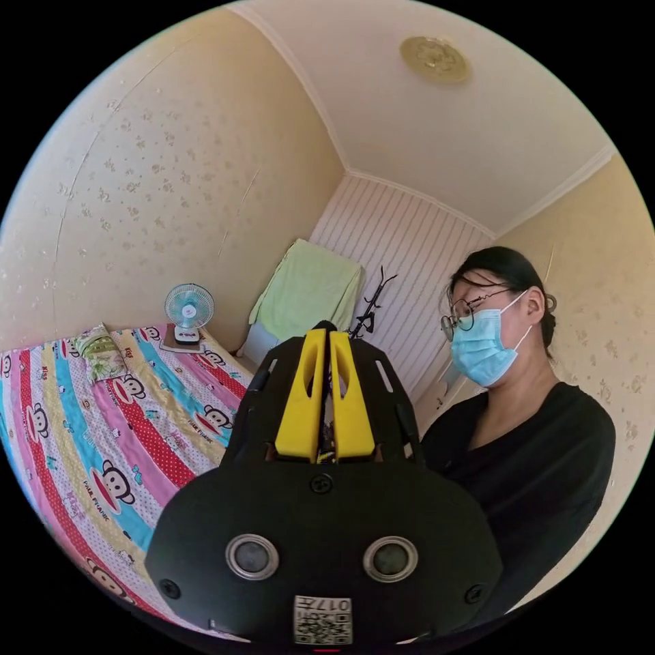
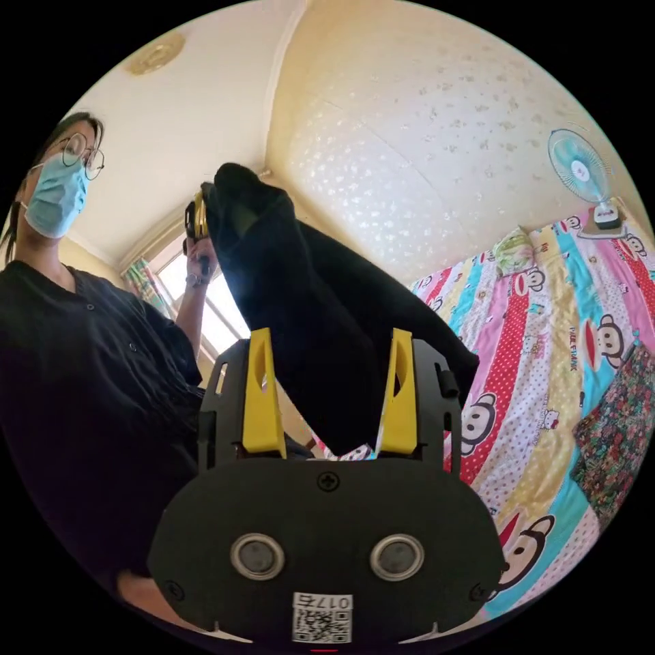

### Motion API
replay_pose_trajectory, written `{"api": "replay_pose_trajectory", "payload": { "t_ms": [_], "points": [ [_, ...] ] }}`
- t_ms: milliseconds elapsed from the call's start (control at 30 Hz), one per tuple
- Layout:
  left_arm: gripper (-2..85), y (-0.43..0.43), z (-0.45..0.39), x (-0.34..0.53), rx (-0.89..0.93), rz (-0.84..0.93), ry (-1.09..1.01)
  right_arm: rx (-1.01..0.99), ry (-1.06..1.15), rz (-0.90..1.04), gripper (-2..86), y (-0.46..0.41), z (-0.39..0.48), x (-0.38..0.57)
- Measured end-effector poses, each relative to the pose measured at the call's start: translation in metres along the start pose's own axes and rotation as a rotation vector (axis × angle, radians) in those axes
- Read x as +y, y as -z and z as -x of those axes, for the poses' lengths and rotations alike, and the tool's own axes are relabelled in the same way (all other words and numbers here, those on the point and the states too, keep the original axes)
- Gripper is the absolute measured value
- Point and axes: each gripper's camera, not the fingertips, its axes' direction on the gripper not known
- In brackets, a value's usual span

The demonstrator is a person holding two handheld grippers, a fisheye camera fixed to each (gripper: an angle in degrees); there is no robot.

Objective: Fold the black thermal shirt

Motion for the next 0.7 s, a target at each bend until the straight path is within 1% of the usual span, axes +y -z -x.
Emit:
{"api": "replay_pose_trajectory", "payload": {
  "t_ms": [33, 67, 100, 133, 167, 200, 233, 333, 433, 500, 533, 633, 700],
  "points": [
    [-1.0, 0.006, 0.003, 0.008, 0.028, -0.02, 0.025, -0.021, 0.001, 0.0, 19.8, 0.0, -0.005, -0.001],
    [-1.0, 0.011, 0.006, 0.014, 0.057, -0.037, 0.046, -0.09, 0.0, 0.043, 17.5, -0.007, -0.018, -0.004],
    [-1.0, 0.014, 0.008, 0.016, 0.064, -0.046, 0.055, -0.193, -0.028, 0.133, 14.1, -0.021, -0.031, -0.008],
    [-1.0, 0.021, 0.011, 0.02, 0.064, -0.062, 0.074, -0.255, -0.047, 0.189, 12.4, -0.028, -0.036, -0.011],
    [-1.0, 0.029, 0.012, 0.022, 0.057, -0.076, 0.087, -0.379, -0.088, 0.311, 8.3, -0.044, -0.041, -0.015],
    [-1.0, 0.033, 0.013, 0.022, 0.05, -0.08, 0.09, -0.467, -0.111, 0.394, 5.9, -0.056, -0.041, -0.019],
    [-1.0, 0.043, 0.012, 0.023, 0.027, -0.09, 0.09, -0.478, -0.109, 0.408, 5.6, -0.059, -0.04, -0.02],
    [-1.0, 0.074, 0.002, 0.023, -0.051, -0.109, 0.059, -0.417, -0.087, 0.324, 4.4, -0.046, -0.032, -0.033],
    [-1.0, 0.11, -0.008, 0.025, -0.137, -0.128, 0.023, -0.436, -0.031, 0.161, 3.7, -0.018, -0.018, -0.057],
    [-1.0, 0.131, -0.011, 0.028, -0.179, -0.142, 0.027, -0.499, 0.052, -0.009, 3.3, 0.004, 0.002, -0.08],
    [-1.0, 0.143, -0.012, 0.029, -0.204, -0.152, 0.025, -0.507, 0.076, -0.033, 3.2, 0.006, 0.01, -0.087],
    [-0.9, 0.175, -0.011, 0.027, -0.257, -0.197, -0.002, -0.442, 0.207, -0.045, 3.1, 0.002, 0.056, -0.123],
    [-0.9, 0.194, 0.0, 0.019, -0.287, -0.207, -0.01, -0.309, 0.284, -0.016, 3.1, -0.016, 0.091, -0.15]
  ]
}}
